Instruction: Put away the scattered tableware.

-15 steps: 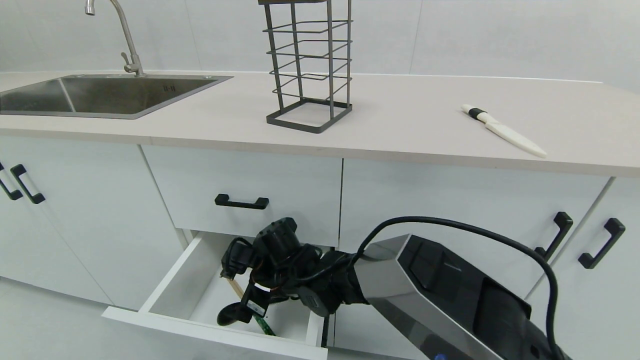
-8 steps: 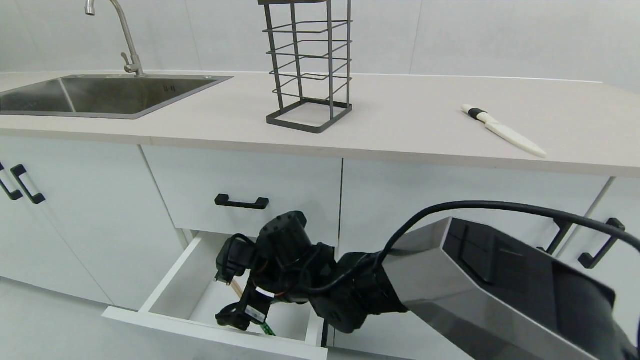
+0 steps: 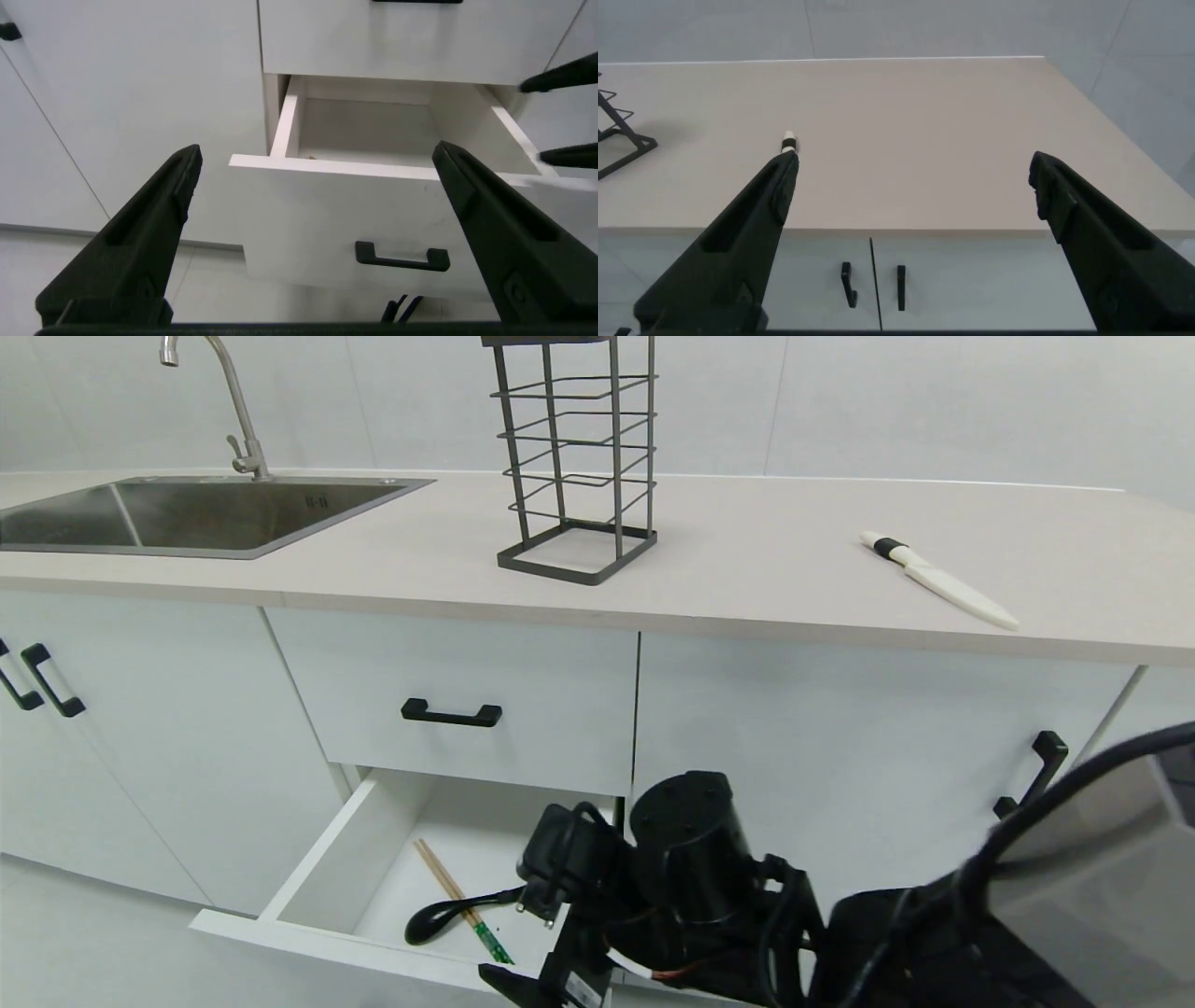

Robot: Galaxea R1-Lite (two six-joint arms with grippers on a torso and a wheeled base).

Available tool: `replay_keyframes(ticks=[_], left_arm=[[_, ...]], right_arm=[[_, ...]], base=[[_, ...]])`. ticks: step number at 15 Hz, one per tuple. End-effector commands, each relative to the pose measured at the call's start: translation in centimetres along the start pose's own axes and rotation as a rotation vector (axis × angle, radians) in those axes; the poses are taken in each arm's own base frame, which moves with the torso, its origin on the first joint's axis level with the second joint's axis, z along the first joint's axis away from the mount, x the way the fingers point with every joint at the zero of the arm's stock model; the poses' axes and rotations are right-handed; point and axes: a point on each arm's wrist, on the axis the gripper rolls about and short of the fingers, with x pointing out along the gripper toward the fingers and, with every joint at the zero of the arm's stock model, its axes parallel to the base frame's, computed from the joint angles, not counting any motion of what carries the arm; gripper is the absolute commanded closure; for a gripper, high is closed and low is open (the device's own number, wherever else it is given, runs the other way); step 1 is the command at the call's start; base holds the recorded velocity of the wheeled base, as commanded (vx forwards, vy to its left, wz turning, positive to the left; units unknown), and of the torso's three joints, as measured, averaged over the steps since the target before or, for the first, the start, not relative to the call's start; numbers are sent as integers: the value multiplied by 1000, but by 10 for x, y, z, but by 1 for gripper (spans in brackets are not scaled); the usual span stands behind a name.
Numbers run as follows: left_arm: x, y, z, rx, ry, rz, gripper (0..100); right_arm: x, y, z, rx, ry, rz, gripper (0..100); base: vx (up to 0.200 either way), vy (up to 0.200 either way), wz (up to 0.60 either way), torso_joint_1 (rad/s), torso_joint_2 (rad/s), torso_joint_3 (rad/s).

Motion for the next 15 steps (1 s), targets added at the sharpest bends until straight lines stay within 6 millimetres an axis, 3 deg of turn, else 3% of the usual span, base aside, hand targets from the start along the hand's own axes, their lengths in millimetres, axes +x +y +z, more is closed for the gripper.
replay_keyframes(ticks=[1, 7, 9, 11, 15], left_arm=[[0, 0, 0, 0, 1, 0, 0], [0, 0, 0, 0, 1, 0, 0], [0, 0, 0, 0, 1, 0, 0], [0, 0, 0, 0, 1, 0, 0], [0, 0, 0, 0, 1, 0, 0]], right_arm=[[-50, 5, 11, 4, -50, -14, 0], [-99, 8, 8, 30, -86, -10, 0], [-125, 7, 10, 90, -125, -35, 0], [-173, 15, -3, 114, -153, -55, 0], [-221, 17, -8, 129, -245, -112, 0]], base=[[0, 0, 0, 0, 0, 0], [0, 0, 0, 0, 0, 0], [0, 0, 0, 0, 0, 0], [0, 0, 0, 0, 0, 0], [0, 0, 0, 0, 0, 0]])
